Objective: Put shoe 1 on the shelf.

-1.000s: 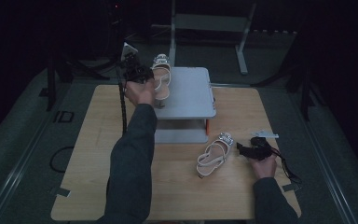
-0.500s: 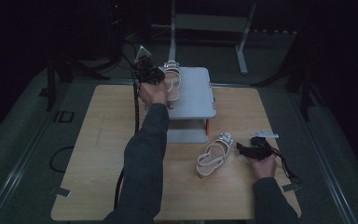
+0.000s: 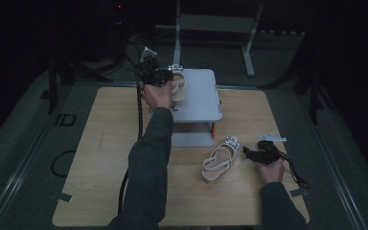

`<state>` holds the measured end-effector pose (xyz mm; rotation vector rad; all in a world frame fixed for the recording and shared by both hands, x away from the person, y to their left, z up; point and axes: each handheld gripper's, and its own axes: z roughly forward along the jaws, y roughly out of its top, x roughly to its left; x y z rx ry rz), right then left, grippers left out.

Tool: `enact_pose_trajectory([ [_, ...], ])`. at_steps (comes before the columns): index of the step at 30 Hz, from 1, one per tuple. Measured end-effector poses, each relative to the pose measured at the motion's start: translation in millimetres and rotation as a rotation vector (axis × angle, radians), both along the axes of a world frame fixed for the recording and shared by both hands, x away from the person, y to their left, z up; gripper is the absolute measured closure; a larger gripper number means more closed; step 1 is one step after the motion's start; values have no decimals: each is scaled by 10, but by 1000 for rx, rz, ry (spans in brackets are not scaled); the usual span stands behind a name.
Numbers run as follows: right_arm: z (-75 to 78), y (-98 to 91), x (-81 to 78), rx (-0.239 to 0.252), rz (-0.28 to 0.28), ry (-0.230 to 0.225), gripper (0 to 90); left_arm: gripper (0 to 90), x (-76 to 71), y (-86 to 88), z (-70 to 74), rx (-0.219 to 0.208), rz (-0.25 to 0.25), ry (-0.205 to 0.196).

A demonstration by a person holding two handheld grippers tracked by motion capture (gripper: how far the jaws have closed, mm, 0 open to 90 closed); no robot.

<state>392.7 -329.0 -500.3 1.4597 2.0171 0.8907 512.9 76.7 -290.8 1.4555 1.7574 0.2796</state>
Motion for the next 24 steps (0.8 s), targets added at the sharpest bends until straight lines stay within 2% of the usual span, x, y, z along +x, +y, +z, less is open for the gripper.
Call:
enact_pose_trajectory([
  [5, -1, 0, 0, -1, 0, -1, 276, 508, -26, 61, 24, -4, -63, -46],
  [7, -1, 0, 0, -1, 0, -1, 276, 506, -33, 77, 30, -2, -73, -55],
  [9, -1, 0, 0, -1, 0, -1, 276, 503, -59, 151, 65, -16, -96, -87],
  [15, -1, 0, 1, 0, 0, -1, 276, 504, -118, 239, 130, -22, -136, -155],
  [17, -1, 1, 0, 1, -1, -1, 275, 508, -136, 259, 143, -7, -159, -174],
  [21, -2, 1, 1, 1, -1, -2, 276, 510, -162, 332, 141, 34, -201, -180],
  [24, -1, 2, 1, 2, -1, -1, 276, 513, -195, 403, 142, 93, -222, -185],
])
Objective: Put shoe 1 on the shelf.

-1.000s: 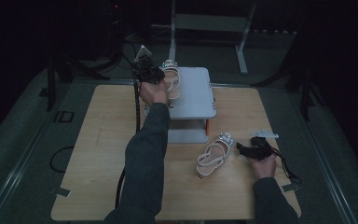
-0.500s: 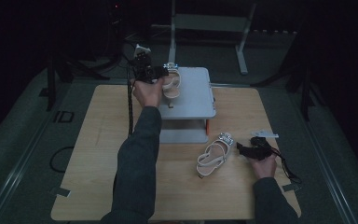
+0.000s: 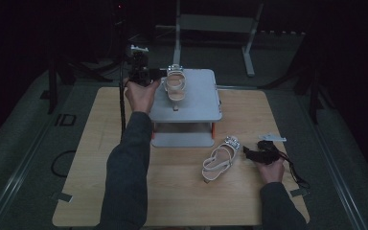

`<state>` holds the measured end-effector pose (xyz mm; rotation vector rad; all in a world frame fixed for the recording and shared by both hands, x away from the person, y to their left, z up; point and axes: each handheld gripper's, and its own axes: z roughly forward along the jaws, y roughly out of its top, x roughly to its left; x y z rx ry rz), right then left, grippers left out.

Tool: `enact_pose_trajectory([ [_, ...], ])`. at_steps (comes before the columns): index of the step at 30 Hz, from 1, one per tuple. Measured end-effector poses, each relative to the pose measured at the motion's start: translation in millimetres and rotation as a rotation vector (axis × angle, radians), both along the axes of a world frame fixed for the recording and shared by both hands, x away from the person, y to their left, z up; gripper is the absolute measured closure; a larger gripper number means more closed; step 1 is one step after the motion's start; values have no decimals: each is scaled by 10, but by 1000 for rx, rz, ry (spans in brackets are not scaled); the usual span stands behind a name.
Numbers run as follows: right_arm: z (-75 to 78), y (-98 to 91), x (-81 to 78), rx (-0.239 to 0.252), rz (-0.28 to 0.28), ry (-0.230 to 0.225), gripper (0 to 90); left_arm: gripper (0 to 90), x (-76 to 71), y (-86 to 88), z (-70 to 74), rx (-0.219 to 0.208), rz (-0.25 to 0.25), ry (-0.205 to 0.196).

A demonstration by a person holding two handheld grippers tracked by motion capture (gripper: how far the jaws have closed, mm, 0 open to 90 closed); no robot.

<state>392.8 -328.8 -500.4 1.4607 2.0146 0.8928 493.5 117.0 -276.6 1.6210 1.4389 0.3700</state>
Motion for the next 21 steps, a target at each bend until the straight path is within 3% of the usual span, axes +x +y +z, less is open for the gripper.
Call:
enact_pose_trajectory([
  [5, 0, 0, 0, 0, 0, 0, 276, 530, -56, 139, -9, 68, -29, 4],
  [9, 0, 0, 0, 0, 0, 0, 276, 534, -118, 302, -53, 45, -42, -18],
  [16, -1, -1, 1, -1, 1, -1, 276, 534, -190, 533, -189, 62, -33, -26],
  [21, 0, 0, -1, -1, 1, 1, 276, 528, -214, 618, -345, 133, -14, -2],
])
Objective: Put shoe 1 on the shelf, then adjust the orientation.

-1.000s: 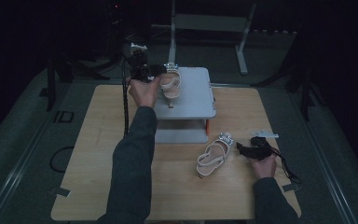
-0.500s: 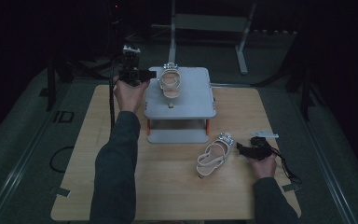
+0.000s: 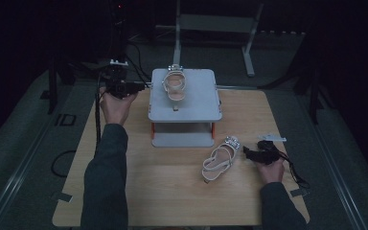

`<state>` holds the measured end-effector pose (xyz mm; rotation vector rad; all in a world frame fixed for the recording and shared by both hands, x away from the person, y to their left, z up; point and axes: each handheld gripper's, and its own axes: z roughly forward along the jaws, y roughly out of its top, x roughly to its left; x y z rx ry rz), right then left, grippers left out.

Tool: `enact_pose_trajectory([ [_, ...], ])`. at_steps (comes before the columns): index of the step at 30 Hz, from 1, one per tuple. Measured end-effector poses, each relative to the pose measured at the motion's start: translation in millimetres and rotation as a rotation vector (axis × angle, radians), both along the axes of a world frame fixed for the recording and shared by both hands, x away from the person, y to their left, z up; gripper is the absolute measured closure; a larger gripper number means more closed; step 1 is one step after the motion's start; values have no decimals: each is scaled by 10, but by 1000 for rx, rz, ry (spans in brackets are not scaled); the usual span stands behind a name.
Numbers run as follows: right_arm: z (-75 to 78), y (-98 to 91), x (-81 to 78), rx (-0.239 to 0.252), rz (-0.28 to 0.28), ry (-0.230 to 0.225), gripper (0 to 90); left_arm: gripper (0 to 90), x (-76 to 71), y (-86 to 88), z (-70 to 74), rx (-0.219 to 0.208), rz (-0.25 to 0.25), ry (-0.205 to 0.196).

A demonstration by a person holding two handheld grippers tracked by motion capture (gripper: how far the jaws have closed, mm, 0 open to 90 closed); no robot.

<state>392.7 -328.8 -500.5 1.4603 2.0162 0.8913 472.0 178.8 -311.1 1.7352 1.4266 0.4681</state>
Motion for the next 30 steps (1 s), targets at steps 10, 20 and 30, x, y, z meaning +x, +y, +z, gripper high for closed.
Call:
enact_pose_trajectory([
  [10, 0, 0, 0, 0, 0, 0, 276, 522, -87, 202, -445, 62, 50, 41],
  [20, 0, -1, 0, -1, 1, -1, 276, 529, -322, 287, -975, 40, 62, 30],
  [30, 0, 10, -29, 1, 1, 0, 277, 526, -537, 218, -1490, 93, 66, 49],
])
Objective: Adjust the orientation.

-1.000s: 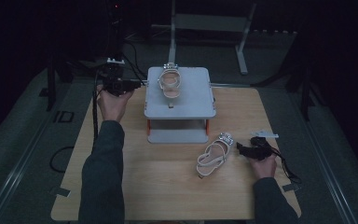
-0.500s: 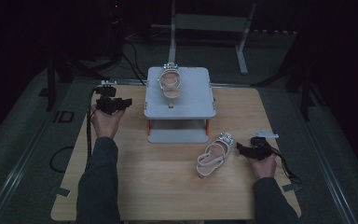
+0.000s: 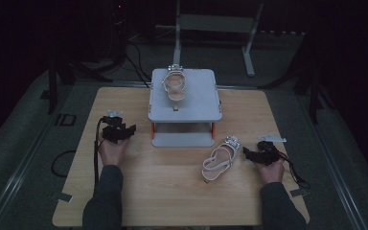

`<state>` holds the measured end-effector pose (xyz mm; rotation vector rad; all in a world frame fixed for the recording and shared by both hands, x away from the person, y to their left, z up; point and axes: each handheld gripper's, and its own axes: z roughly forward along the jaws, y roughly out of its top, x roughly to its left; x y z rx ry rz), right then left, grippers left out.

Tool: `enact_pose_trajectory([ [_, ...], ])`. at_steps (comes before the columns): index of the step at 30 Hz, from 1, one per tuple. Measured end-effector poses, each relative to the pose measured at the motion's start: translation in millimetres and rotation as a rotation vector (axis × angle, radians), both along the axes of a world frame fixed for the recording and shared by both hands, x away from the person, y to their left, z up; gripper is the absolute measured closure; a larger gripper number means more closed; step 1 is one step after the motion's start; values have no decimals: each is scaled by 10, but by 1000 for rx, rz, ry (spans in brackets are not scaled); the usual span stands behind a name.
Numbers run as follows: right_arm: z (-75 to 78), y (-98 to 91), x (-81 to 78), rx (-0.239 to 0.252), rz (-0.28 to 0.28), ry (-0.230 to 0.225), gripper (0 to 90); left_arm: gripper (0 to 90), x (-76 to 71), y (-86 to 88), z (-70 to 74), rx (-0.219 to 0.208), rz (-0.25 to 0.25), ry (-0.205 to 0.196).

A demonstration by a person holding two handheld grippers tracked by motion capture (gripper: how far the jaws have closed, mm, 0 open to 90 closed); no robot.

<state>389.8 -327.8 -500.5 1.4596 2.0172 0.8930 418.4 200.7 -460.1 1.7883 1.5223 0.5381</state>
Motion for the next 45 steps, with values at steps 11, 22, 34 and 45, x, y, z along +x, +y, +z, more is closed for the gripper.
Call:
enact_pose_trajectory([
  [11, 183, 102, -139, 41, 47, -34, 297, 510, -103, -78, -403, -12, 11, 37],
  [22, 345, 374, -225, 98, 148, -58, 311, 494, -167, -111, -466, -24, 14, -21],
  [34, 295, 480, -173, 27, 168, -13, 516, 494, -164, -129, -464, -1, 7, -23],
  [45, 315, 274, 98, 15, 127, -12, 488, 483, -165, -151, -464, 13, 4, -24],
])
